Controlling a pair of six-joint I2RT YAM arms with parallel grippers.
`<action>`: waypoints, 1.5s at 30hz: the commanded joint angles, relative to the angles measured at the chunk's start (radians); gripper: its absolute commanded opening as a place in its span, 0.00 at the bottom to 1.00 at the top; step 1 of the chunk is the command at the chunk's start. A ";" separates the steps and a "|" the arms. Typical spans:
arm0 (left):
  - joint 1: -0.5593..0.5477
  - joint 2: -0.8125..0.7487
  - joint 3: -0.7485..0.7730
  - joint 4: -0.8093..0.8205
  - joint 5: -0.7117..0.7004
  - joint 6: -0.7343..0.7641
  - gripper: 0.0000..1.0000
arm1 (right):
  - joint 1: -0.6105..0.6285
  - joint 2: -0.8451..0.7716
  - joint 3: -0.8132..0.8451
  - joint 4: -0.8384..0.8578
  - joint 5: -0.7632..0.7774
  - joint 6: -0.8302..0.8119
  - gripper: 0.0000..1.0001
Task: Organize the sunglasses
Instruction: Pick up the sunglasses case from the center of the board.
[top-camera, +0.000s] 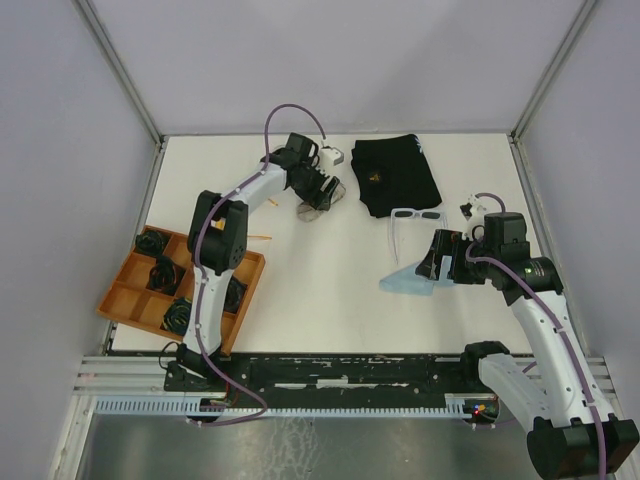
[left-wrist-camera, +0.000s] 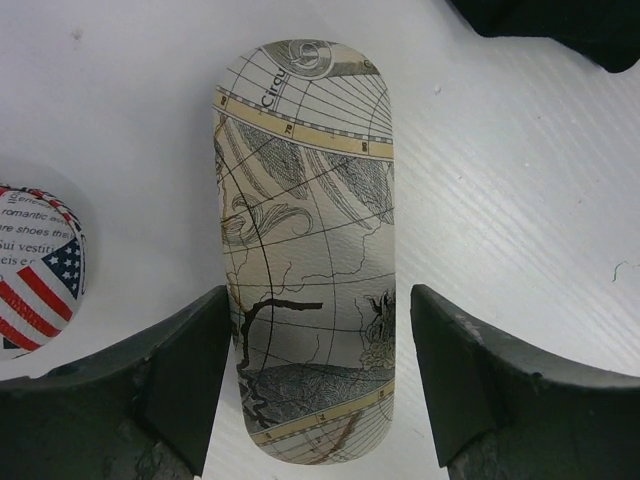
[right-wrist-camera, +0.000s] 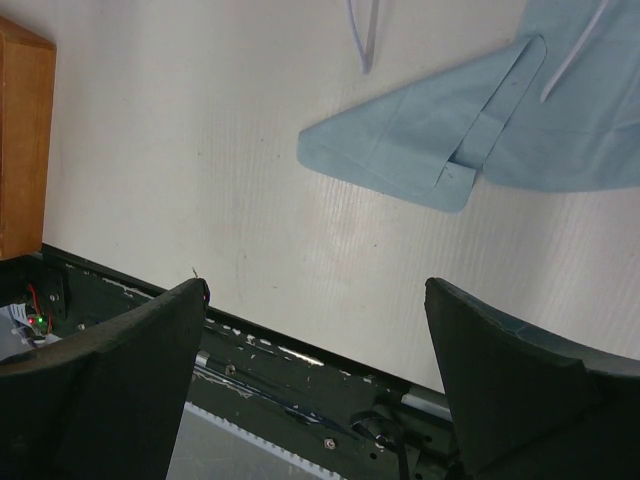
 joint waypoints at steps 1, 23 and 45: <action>0.004 0.017 0.063 -0.029 0.046 0.042 0.75 | -0.003 -0.002 0.000 0.026 -0.021 -0.015 0.98; -0.033 -0.385 -0.400 0.274 -0.006 -0.312 0.42 | -0.004 -0.045 0.001 0.052 0.075 0.072 0.98; -0.407 -1.024 -1.226 0.716 -0.081 -0.779 0.32 | -0.004 -0.220 -0.145 0.153 0.034 0.289 0.97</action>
